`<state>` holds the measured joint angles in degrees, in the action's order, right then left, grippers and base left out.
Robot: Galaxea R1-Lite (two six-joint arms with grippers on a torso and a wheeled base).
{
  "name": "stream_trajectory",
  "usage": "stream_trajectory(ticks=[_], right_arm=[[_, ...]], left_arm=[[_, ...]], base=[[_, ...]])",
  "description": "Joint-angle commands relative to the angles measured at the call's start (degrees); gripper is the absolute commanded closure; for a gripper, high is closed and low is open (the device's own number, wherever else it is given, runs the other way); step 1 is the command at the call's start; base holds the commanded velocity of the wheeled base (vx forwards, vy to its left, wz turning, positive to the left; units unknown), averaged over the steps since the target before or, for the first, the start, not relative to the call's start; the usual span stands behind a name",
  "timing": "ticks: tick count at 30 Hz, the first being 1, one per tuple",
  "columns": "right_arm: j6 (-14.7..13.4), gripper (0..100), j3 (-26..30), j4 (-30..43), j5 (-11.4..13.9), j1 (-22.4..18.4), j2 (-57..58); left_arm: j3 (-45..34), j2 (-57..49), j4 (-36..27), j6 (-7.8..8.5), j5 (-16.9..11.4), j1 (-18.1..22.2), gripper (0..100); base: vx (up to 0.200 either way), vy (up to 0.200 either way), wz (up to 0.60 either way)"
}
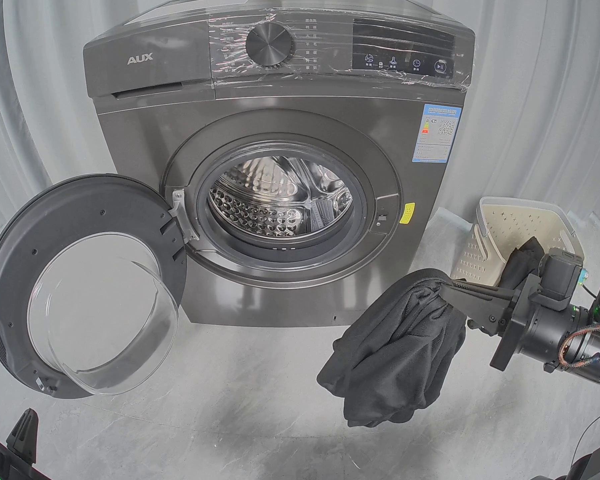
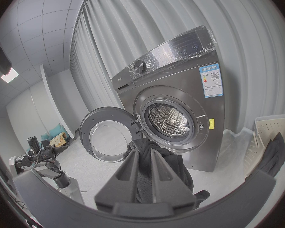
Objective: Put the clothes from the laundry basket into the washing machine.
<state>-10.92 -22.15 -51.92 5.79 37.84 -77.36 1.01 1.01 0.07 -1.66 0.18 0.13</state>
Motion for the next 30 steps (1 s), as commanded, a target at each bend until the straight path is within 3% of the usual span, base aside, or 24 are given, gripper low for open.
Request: stream_trajectory(ticks=[1, 11, 30], right_arm=[[0.1, 100, 0.2, 0.0, 0.0, 0.0, -0.7], [0.3, 100, 0.0, 0.0, -0.2, 0.1, -1.2], [-0.2, 100, -4.2, -0.1, -1.1, 1.7, -6.0]], left_arm=[[-0.9, -1.0, 0.0, -0.01, 0.0, 0.0, 100], [-0.9, -1.0, 0.0, 0.08, 0.0, 0.0, 100], [-0.9, -1.0, 0.0, 0.87, 0.2, 0.0, 100]], base=[[0.000, 0.000, 0.00], [0.000, 0.180, 0.00], [0.000, 0.000, 0.00]])
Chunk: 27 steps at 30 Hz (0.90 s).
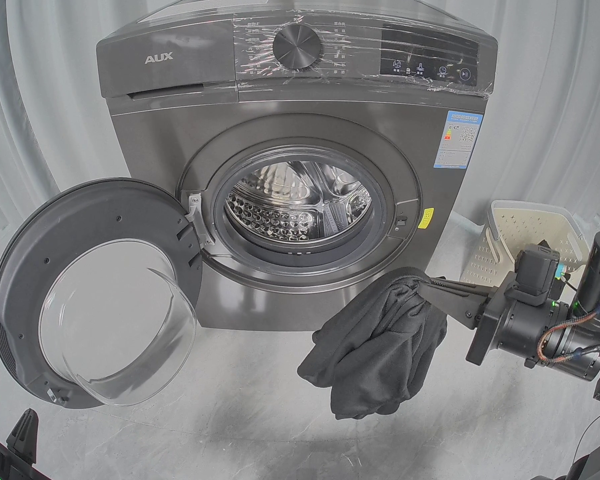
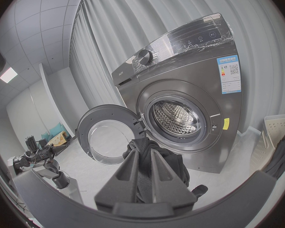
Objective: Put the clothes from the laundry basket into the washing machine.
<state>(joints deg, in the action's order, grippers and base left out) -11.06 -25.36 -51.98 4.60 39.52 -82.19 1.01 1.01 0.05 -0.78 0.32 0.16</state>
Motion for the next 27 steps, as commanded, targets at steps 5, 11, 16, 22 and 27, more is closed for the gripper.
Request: stream_trajectory(ticks=[5, 11, 16, 22, 27], right_arm=[[-3.4, 100, -3.2, -1.7, -1.3, 1.5, -3.8], [-7.0, 100, -7.2, -7.3, -4.9, 3.5, -9.8], [-7.1, 100, -10.6, -8.5, -7.1, 3.6, -14.4], [-7.9, 100, -15.5, -8.4, -7.9, 5.0, -17.9], [-8.0, 100, -17.5, -8.4, -8.4, 5.2, -21.2]], left_arm=[[-0.9, -1.0, 0.1, 0.60, -0.2, 0.1, 100], [-1.0, -1.0, 0.2, 2.01, -0.8, 0.1, 100], [4.5, -0.7, 3.3, 0.69, -3.0, 0.2, 100], [15.4, 11.9, 0.7, 0.25, -10.2, -0.8, 100], [14.6, 30.1, 6.8, 2.19, -22.8, -0.6, 100]], base=[[0.000, 0.000, 0.00], [0.000, 0.000, 0.00], [0.000, 0.000, 0.00], [0.000, 0.000, 0.00], [0.000, 0.000, 0.00]])
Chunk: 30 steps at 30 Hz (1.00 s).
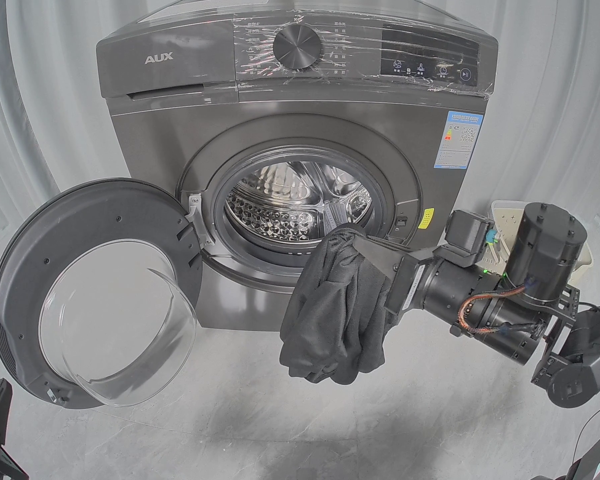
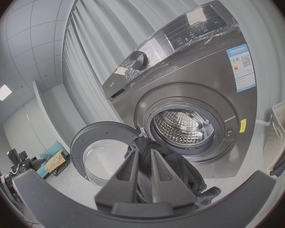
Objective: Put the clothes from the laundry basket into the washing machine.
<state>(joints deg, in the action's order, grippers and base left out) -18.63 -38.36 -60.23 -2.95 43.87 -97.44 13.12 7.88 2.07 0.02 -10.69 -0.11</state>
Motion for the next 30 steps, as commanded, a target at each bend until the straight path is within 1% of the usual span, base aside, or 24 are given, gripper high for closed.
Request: stream_trajectory(ticks=[1, 2, 4, 7, 9, 10, 11, 12, 14, 15, 16, 17, 20, 25, 27, 29, 30], right_arm=[[-0.5, 100, -5.4, 0.0, -0.7, 1.1, -6.3], [-0.6, 100, -6.3, 0.6, -0.6, 1.3, -6.4], [-1.2, 100, -8.2, 0.7, -0.1, 1.4, -6.4], [-1.9, 100, -10.5, 0.9, 0.1, 2.1, -7.0], [-1.9, 100, -10.9, 0.7, 0.1, 2.3, -7.2], [-1.9, 100, -10.9, 0.6, 0.1, 2.3, -7.2], [-1.9, 100, -10.9, 0.6, 0.1, 2.3, -7.3], [-2.0, 100, -10.8, 0.5, 0.0, 2.3, -7.3], [-2.0, 100, -10.9, 0.1, -0.1, 2.3, -7.6], [-2.1, 100, -10.9, 0.1, -0.1, 2.3, -7.7], [-2.1, 100, -10.9, 0.0, -0.3, 2.3, -7.9], [-2.1, 100, -10.9, 0.0, -0.3, 2.3, -7.9], [-2.1, 100, -10.9, 0.0, -0.3, 2.4, -7.8], [-2.4, 100, -10.8, -0.1, -0.4, 2.5, -7.8], [-2.4, 100, -10.9, -0.1, -0.4, 2.4, -7.8], [-2.4, 100, -10.9, -0.1, -0.4, 2.5, -7.8], [-2.4, 100, -10.9, -0.1, -0.5, 2.5, -7.8]], left_arm=[[2.3, 26.6, 7.6, 2.00, -12.3, -0.8, 100], [2.3, 29.0, 9.8, 2.52, -13.1, -1.4, 100], [2.4, 34.6, 14.3, 2.44, -13.5, -5.1, 100], [2.4, 41.6, 19.5, 2.17, -12.2, -11.4, 100], [2.2, 44.8, 21.5, 2.08, -11.2, -14.2, 100], [2.2, 47.5, 23.0, 1.65, -10.7, -17.3, 100], [2.2, 49.3, 23.9, 0.85, -10.4, -19.6, 100], [2.4, 51.0, 24.8, 0.06, -10.1, -21.3, 100], [2.4, 54.8, 26.8, -0.73, -9.2, -24.3, 100], [2.4, 55.1, 27.0, -0.73, -9.1, -24.5, 100], [2.4, 58.3, 28.9, -0.82, -8.3, -26.2, 100], [2.5, 60.2, 29.8, -0.82, -8.0, -26.8, 100], [3.1, 66.2, 34.1, -1.08, -7.9, -28.7, 100], [3.1, 76.5, 43.8, -0.99, -7.9, -29.7, 100], [3.2, 78.8, 45.7, -0.99, -7.9, -30.2, 100], [4.5, 83.8, 50.0, -1.17, -7.9, -30.7, 100], [4.8, 85.1, 51.1, -1.25, -7.9, -30.8, 100]], base=[[0.000, 0.000, 0.00], [0.000, 0.000, 0.00], [0.000, 0.000, 0.00], [0.000, 0.000, 0.00], [0.000, 0.000, 0.00], [0.000, 0.000, 0.00], [0.000, 0.000, 0.00], [0.000, 0.000, 0.00], [0.000, 0.000, 0.00], [0.000, 0.000, 0.00], [0.000, 0.000, 0.00], [0.000, 0.000, 0.00], [0.000, 0.000, 0.00], [0.000, 0.000, 0.00], [0.000, 0.000, 0.00], [0.000, 0.000, 0.00], [0.000, 0.000, 0.00]])
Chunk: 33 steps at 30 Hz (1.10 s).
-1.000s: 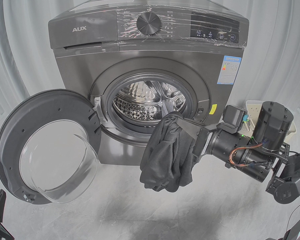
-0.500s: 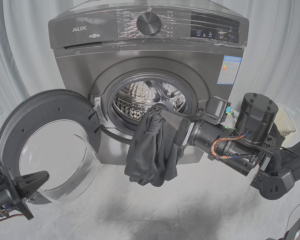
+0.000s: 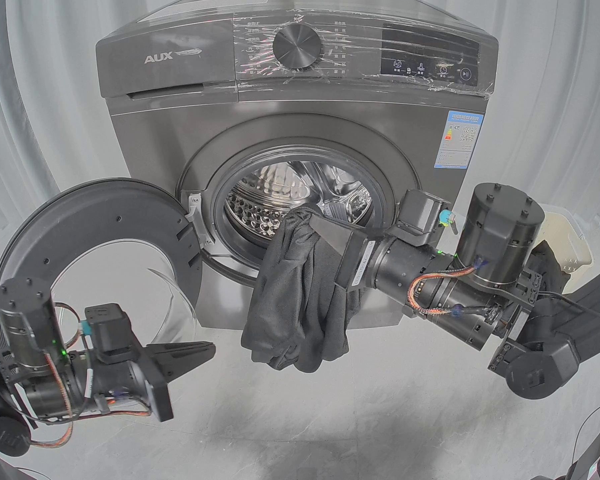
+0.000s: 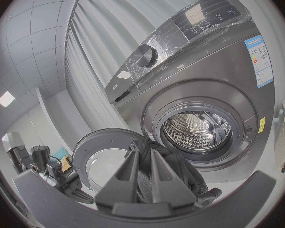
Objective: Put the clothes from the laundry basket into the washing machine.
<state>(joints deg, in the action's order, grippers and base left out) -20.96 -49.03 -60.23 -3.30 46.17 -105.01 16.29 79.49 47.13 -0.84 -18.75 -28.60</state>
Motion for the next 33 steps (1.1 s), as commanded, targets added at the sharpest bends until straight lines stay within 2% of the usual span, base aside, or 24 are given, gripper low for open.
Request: stream_trajectory(ticks=[1, 7, 12, 22, 24, 25, 26, 27, 29, 33], right_arm=[[-0.1, 100, -0.1, -0.1, -0.1, 0.2, -0.2], [-0.1, 100, -0.3, -0.1, -0.1, 0.2, -0.2], [-0.1, 100, -0.2, -0.1, -0.1, 0.2, 0.0], [-0.2, 100, 0.0, -0.1, -0.2, 0.7, -0.1], [-0.2, 100, 0.0, -0.1, -0.2, 0.8, -0.1], [-0.2, 100, 0.0, -0.1, -0.2, 0.9, -0.1], [-0.2, 100, 0.0, -0.2, -0.2, 0.9, -0.2], [-0.2, 100, 0.0, -0.2, -0.2, 0.9, -0.2], [-0.2, 100, 0.0, -0.2, -0.2, 0.9, -0.2], [-0.2, 100, 0.0, -0.2, -0.2, 0.9, -0.3]], left_arm=[[2.0, 15.0, 7.0, -0.48, 0.2, -2.5, 100], [2.8, 19.2, 7.8, -1.18, 0.0, -3.7, 100], [3.0, 22.7, 9.0, -1.00, -0.1, -4.1, 100], [5.1, 30.2, 19.0, -1.27, -0.7, -4.1, 100], [5.4, 30.5, 20.4, -1.62, -0.7, -4.1, 100], [6.0, 30.9, 22.0, -2.76, -0.8, -4.4, 100], [6.3, 31.0, 22.6, -3.20, -0.8, -4.5, 100], [7.2, 31.3, 23.7, -4.61, -0.8, -5.1, 100], [7.6, 31.6, 24.9, -5.75, -0.8, -5.4, 100], [8.6, 33.0, 25.7, -5.75, -0.9, -5.6, 100]], base=[[0.000, 0.000, 0.00], [0.000, 0.000, 0.00], [0.000, 0.000, 0.00], [0.000, 0.000, 0.00], [0.000, 0.000, 0.00], [0.000, 0.000, 0.00], [0.000, 0.000, 0.00], [0.000, 0.000, 0.00], [0.000, 0.000, 0.00], [0.000, 0.000, 0.00]])
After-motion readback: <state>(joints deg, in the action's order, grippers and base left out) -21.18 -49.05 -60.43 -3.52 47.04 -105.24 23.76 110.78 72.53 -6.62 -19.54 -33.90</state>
